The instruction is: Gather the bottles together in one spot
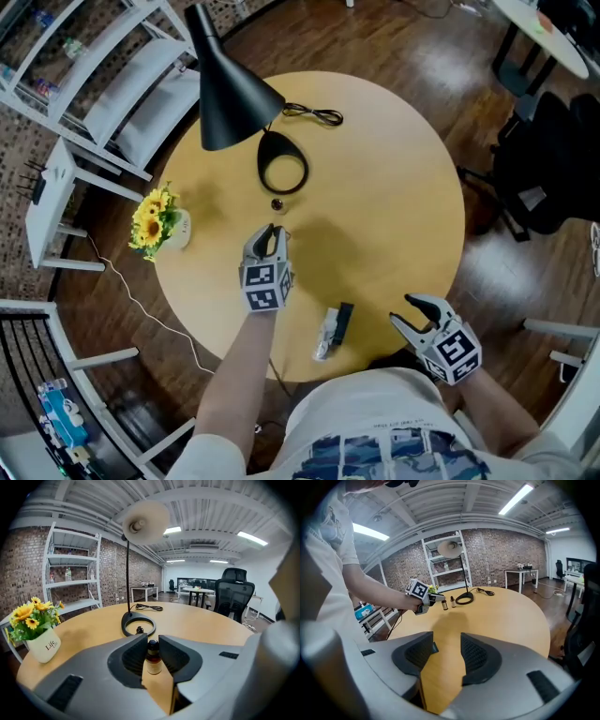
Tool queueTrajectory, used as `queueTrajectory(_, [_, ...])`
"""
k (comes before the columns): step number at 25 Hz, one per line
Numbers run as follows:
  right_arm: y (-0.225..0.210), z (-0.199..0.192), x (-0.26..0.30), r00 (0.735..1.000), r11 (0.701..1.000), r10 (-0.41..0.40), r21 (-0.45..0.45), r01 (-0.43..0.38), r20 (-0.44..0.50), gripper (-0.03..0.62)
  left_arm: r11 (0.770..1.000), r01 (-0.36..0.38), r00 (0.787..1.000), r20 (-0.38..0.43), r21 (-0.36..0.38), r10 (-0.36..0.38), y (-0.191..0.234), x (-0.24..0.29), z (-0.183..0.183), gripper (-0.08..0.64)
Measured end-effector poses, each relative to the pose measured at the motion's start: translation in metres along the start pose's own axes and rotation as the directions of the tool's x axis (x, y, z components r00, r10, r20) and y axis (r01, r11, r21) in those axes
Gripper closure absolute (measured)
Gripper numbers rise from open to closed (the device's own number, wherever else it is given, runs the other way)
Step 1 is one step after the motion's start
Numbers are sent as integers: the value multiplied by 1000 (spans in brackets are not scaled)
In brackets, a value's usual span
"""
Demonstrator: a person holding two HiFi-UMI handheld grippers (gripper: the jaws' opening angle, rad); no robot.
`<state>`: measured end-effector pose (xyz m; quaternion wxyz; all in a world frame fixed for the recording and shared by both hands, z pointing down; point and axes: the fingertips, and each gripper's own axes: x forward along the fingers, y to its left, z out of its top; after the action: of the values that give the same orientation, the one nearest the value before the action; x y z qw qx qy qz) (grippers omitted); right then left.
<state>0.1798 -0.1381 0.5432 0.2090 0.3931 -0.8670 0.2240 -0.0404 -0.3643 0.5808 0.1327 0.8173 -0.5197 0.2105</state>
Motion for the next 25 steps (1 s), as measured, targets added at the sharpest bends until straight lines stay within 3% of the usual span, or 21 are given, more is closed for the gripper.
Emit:
queueTrajectory(8, [-13,-5,5,999,1000,-14,5,14,-46,380,999,-43,999,5,24,42,11,29,-15,488])
queueTrajectory(17, [-7,-4,13,998,1000,-8,-5,8,-54,380,994,-17,1000,-5,107,18,3,25,-20,479])
queueTrajectory(19, [-4,-6,13,998,1000,-14,-11,13,-53,380,993,-1,1000,-6,116,2,0,24,-21,419])
queueTrajectory(25, [7,-9,5,998,999,-38,-29,36,-51,380,989,10,1000,14,150,-12,-5,11,-18,384])
